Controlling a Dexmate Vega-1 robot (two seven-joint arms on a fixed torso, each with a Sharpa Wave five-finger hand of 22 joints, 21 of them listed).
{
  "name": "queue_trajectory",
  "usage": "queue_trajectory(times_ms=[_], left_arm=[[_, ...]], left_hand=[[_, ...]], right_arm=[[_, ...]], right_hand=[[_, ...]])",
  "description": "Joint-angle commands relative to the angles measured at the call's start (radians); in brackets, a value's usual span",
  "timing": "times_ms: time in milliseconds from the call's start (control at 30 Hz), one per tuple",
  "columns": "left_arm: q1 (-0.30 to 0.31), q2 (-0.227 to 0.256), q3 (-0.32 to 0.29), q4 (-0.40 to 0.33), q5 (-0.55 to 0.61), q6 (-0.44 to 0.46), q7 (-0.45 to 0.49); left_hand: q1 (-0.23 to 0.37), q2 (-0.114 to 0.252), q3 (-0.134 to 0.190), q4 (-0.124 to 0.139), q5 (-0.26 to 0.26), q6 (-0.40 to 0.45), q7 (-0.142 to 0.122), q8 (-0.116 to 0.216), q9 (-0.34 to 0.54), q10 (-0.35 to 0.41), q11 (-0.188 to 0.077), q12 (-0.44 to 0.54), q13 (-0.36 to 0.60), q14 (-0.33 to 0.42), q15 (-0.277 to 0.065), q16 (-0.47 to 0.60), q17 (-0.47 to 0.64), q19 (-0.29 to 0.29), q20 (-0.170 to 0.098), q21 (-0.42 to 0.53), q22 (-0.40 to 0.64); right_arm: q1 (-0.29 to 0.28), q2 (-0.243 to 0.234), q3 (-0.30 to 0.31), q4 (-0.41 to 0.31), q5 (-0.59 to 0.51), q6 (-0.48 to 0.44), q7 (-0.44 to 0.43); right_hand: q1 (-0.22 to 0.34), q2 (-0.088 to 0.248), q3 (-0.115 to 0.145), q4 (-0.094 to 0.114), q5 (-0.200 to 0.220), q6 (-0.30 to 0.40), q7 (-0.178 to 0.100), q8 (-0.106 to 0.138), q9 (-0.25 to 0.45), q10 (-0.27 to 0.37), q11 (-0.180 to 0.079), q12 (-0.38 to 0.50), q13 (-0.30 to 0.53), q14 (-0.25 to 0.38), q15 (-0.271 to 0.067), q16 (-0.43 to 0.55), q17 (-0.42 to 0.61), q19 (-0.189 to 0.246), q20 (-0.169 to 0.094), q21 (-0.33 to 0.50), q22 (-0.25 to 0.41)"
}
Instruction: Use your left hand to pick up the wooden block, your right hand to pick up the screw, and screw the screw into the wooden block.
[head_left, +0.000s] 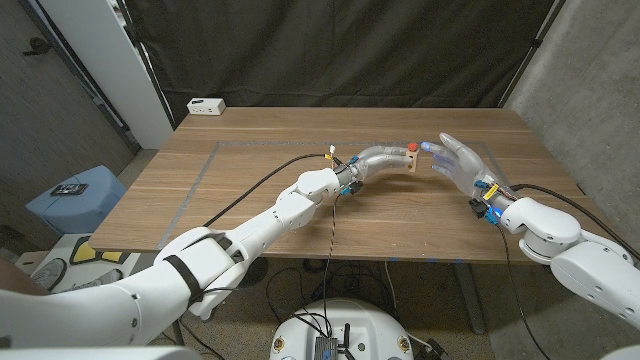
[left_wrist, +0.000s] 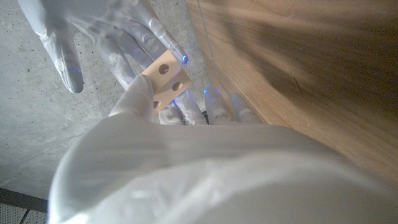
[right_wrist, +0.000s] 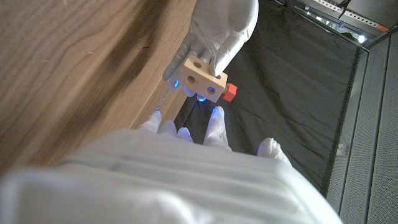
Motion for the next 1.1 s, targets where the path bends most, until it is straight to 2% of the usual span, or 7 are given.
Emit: queue_trajectory(times_ms=[33,67,100,133,167,700,1100], left_arm=[[0.003,0.004,0.002,-0.010,0.002,0.005,0.004],[0.003,0.004,0.003,-0.010,0.002,0.004,0.004],[0.003,0.005,0.003,-0.011,0.002,0.005,0.004],[0.003,0.005,0.003,-0.011,0.002,0.004,0.004],[0.004,0.005,0.003,-0.012,0.002,0.005,0.004],[0.015,0.018,0.003,-0.040,0.002,0.013,0.010],[0.019,0.028,0.002,-0.056,0.001,0.021,0.011]], left_hand=[[0.002,0.007,0.010,0.003,0.005,0.031,0.022,0.006,0.005,0.002,0.011,0.002,0.002,0.008,-0.018,0.005,0.004,0.006,0.006,0.007,0.002],[0.004,0.005,0.010,0.002,0.006,0.033,0.021,0.007,0.005,0.004,0.010,0.003,0.002,0.008,-0.019,0.005,0.004,0.006,0.005,0.007,0.002],[0.003,0.006,0.010,0.002,0.005,0.033,0.021,0.007,0.005,0.004,0.010,0.003,0.002,0.007,-0.019,0.005,0.004,0.006,0.005,0.007,0.002],[0.003,0.006,0.010,0.003,0.005,0.032,0.022,0.006,0.005,0.003,0.011,0.002,0.002,0.007,-0.017,0.005,0.004,0.006,0.006,0.007,0.002],[0.003,0.007,0.010,0.003,0.006,0.032,0.022,0.007,0.005,0.003,0.010,0.002,0.002,0.006,-0.017,0.005,0.004,0.006,0.006,0.007,0.002],[0.002,0.008,0.011,0.003,0.006,0.031,0.024,0.006,0.005,0.003,0.013,0.002,0.002,0.008,-0.017,0.006,0.004,0.005,0.006,0.007,0.002],[0.003,0.005,0.011,0.002,0.006,0.035,0.023,0.008,0.005,0.003,0.010,0.002,0.002,0.009,-0.020,0.006,0.004,0.006,0.004,0.007,0.002]], right_arm=[[0.039,-0.002,-0.034,0.028,-0.002,0.019,0.019],[0.043,-0.002,-0.038,0.031,-0.003,0.021,0.020],[0.047,-0.002,-0.042,0.033,-0.003,0.023,0.023],[0.051,-0.003,-0.045,0.035,-0.003,0.025,0.024],[0.054,-0.002,-0.049,0.037,-0.004,0.027,0.024],[0.108,-0.002,-0.105,0.061,0.002,0.048,0.040],[0.124,-0.011,-0.125,0.064,0.006,0.057,0.042]], right_hand=[[0.004,-0.002,0.007,0.001,0.007,-0.013,-0.001,-0.007,0.003,-0.056,0.002,-0.004,0.004,-0.129,0.011,-0.003,0.003,-0.004,0.007,0.002,0.002],[0.004,-0.002,0.007,0.001,0.007,-0.013,-0.001,-0.006,0.003,-0.056,0.001,-0.004,0.004,-0.129,0.011,-0.003,0.003,-0.004,0.008,0.002,0.002],[0.008,0.002,0.009,-0.002,0.007,-0.022,-0.001,0.001,0.003,-0.060,0.001,-0.002,0.004,-0.193,0.020,-0.024,-0.001,-0.008,0.007,0.001,0.003],[0.002,0.004,0.006,0.003,0.006,-0.024,-0.011,0.010,0.002,-0.060,0.000,0.005,0.005,-0.162,0.017,0.000,0.002,-0.006,0.006,0.003,0.003],[0.002,0.001,0.004,0.003,0.006,-0.029,-0.001,0.009,0.002,-0.061,0.000,0.005,0.004,-0.139,0.011,0.008,0.002,-0.008,0.009,0.003,0.003],[0.001,-0.003,0.003,0.003,0.006,-0.037,-0.002,0.007,0.002,-0.068,-0.001,0.003,0.004,-0.139,0.011,0.007,0.003,-0.011,0.010,0.002,0.003],[-0.002,-0.004,0.001,0.005,0.006,-0.033,-0.004,0.010,0.001,-0.068,-0.001,0.003,0.004,-0.139,0.012,0.007,0.004,-0.011,0.010,0.002,0.003]])
